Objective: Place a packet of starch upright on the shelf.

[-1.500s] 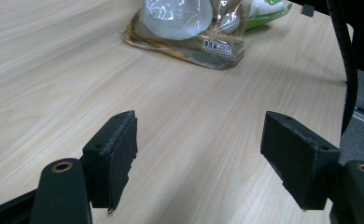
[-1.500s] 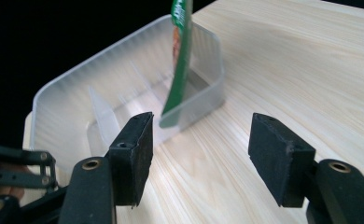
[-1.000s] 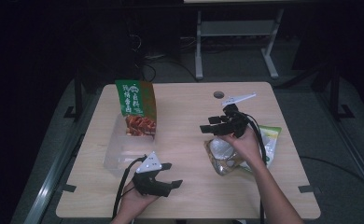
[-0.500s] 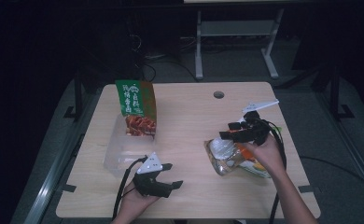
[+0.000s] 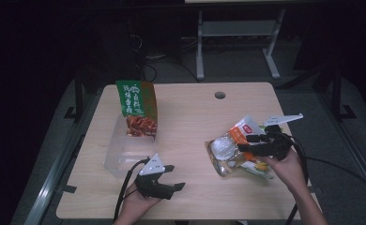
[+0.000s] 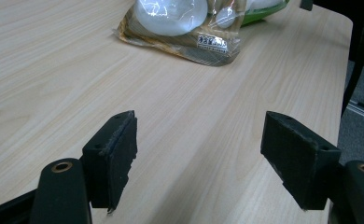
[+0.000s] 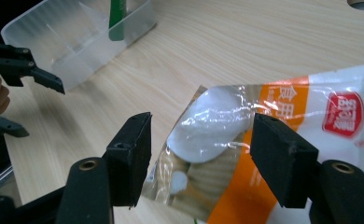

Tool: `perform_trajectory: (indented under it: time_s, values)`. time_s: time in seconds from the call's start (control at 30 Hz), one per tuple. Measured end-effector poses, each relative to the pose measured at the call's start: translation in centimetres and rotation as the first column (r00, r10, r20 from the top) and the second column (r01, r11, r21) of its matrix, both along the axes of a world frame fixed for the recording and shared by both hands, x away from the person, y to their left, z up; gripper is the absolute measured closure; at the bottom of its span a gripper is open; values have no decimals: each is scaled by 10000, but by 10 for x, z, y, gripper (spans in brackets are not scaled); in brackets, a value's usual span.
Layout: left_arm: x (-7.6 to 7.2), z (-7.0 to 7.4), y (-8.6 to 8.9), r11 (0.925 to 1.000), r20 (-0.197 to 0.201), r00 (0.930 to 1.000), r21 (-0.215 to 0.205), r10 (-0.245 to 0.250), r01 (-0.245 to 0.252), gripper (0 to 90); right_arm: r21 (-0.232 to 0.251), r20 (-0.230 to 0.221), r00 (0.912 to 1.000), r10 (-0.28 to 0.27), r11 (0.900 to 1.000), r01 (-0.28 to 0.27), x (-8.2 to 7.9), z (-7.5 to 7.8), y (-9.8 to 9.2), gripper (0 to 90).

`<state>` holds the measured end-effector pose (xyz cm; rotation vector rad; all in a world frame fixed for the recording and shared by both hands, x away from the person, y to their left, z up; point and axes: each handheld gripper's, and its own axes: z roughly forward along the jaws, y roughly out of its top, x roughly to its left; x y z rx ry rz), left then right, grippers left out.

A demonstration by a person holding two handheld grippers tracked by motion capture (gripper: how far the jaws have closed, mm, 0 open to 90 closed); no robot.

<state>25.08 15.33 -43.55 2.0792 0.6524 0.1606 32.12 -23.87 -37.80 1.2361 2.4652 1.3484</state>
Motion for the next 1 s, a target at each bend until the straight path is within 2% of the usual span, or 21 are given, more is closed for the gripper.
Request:
perform_trajectory:
  time_s: [0.4, 0.63, 0.8, 1.0]
  values:
    - [-1, 0, -1, 10000, 22, 10000, -5, -38, 38, 266, 53, -99, 9997, -211, 9998, 212, -36, -8, -25, 392]
    - [-1, -1, -3, 9999, 9, 10000, 32, -99, 99, 267, 43, -205, 9985, -508, 9987, 509, -49, -18, -39, 394]
    - [-1, -1, -4, 9997, 20, 9998, 163, -184, 183, 267, -33, -393, 9959, -811, 9967, 811, -46, -25, -44, 389]
    - [-1, -1, -3, 9998, 12, 9999, 123, -161, 161, 266, -85, -413, 9943, -981, 9952, 978, -32, -31, -39, 397]
